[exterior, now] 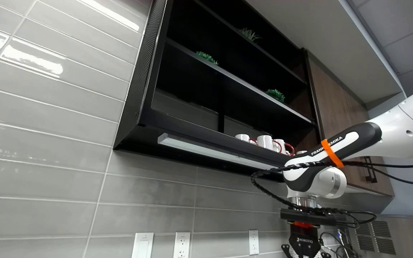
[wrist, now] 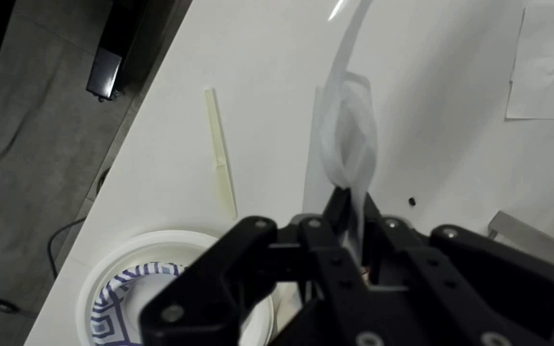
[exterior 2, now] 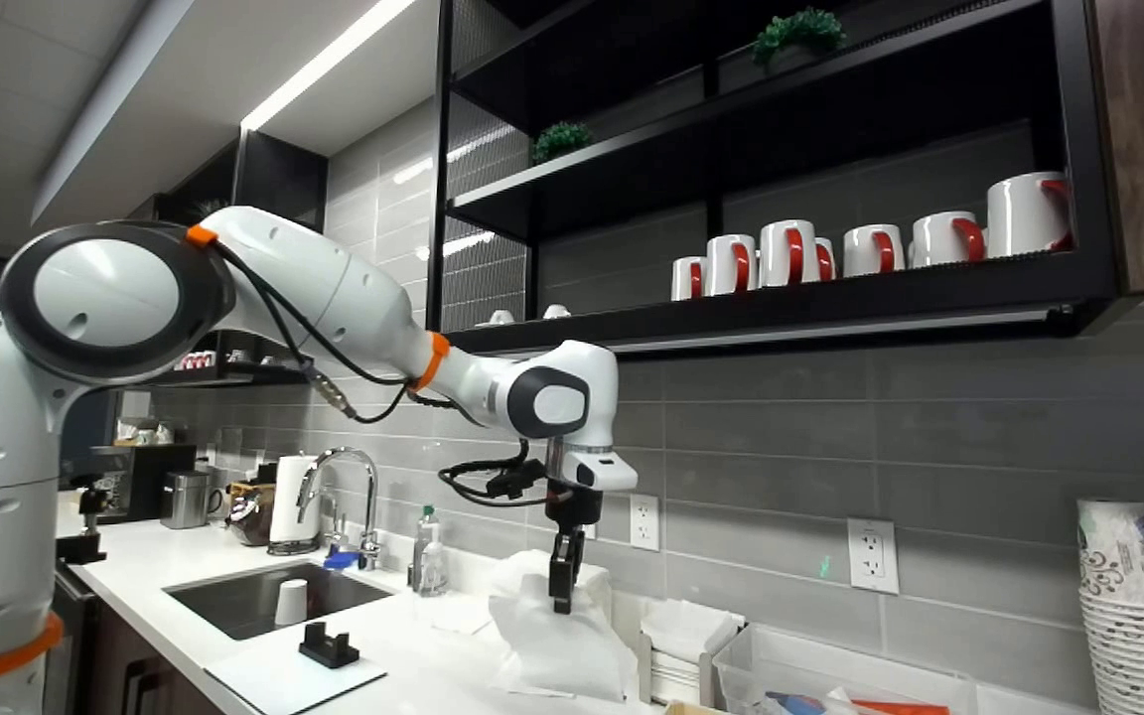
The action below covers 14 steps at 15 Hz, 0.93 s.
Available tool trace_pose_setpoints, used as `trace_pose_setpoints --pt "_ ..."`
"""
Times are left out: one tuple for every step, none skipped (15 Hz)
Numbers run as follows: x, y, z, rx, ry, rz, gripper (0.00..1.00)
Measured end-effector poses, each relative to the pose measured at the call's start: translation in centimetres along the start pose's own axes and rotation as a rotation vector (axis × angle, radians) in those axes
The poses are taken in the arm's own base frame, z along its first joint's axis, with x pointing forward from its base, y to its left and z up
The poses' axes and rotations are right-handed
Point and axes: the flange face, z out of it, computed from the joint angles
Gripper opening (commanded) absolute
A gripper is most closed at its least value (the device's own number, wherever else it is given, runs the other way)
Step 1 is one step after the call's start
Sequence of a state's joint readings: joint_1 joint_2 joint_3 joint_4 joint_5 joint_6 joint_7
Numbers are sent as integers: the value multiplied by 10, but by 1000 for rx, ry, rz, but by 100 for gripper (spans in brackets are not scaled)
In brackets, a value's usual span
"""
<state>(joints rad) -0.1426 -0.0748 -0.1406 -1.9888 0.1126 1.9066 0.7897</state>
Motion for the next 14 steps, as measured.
trace_pose_setpoints --pt "5 6 -5 -7 -2 11 2" --pt "11 12 -9 -12 -4 23 2" --pt "17 18 -12 -18 -7 37 2" --pt "23 24 -15 -24 -10 50 2" --pt "29 30 -18 -28 -12 64 2" --pt "34 35 -19 -33 -16 79 2" --pt "39 40 -19 -35 -19 92 2" --pt "44 44 -19 -38 -22 104 2" --pt "50 48 -18 -41 -26 118 2" --pt "55 52 -17 -45 -29 132 2" --pt "61 56 -15 -49 -31 147 2" --pt "66 59 -13 -53 -33 164 2" --pt "71 62 -10 -58 -37 181 2" --pt "76 65 -6 -62 -39 196 2"
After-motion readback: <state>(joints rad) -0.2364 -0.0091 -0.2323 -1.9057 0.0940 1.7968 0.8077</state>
